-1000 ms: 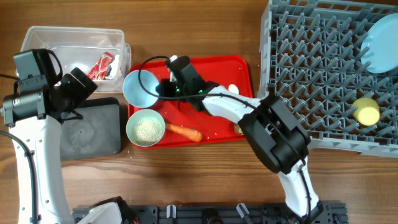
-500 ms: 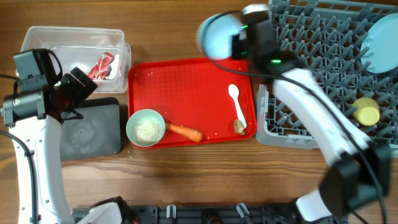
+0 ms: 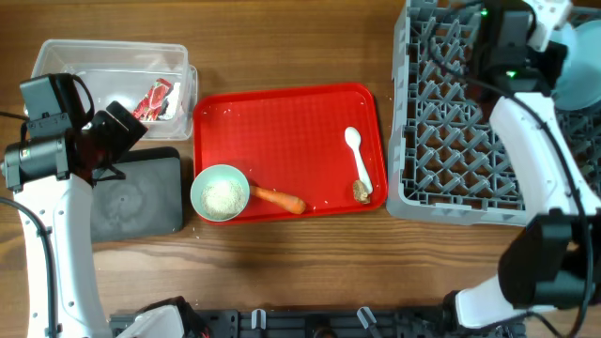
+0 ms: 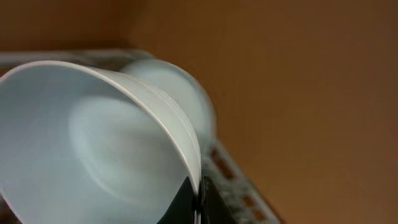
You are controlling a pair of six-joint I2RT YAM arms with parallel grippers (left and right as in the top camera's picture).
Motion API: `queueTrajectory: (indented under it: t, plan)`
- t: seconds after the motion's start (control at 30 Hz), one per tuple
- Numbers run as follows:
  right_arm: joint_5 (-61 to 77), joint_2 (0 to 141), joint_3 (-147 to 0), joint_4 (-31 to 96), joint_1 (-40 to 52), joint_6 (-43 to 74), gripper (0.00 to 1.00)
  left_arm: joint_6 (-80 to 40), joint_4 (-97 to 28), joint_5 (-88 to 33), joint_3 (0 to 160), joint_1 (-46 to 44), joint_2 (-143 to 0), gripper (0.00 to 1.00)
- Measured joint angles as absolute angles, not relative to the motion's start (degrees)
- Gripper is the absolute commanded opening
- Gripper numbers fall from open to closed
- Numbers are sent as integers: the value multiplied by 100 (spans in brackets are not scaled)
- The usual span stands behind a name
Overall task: Sort waste into correct bins and load items into the dishwasher rack
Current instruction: 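Carry the light-blue bowl into the rack beside the plate and release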
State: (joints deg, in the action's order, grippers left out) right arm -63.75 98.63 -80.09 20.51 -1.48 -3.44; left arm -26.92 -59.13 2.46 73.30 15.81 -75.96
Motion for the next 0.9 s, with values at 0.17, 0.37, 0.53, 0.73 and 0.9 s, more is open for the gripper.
queueTrajectory:
  t: [0.17, 0.37, 0.53, 0.73, 0.9]
  plan:
    - [-6698, 10302, -8009, 1964, -521, -419, 4, -2692, -5913, 242, 7330, 1581, -7596, 100]
    - [-6735, 10862, -8009, 1831, -633, -445, 4, -2692, -5913, 204, 7330, 1581, -7596, 100]
    - [-6737, 11203, -8009, 1664, -604, -436, 4, -2692, -5913, 202, 7330, 1581, -7596, 100]
    - [-6558, 11271, -8073, 1673, -471, -434, 4, -2692, -5913, 202, 7330, 1581, -7596, 100]
    - [-6510, 11273, -8073, 1717, -314, -436, 5, -2692, -5889, 202, 7330, 1584, -7596, 100]
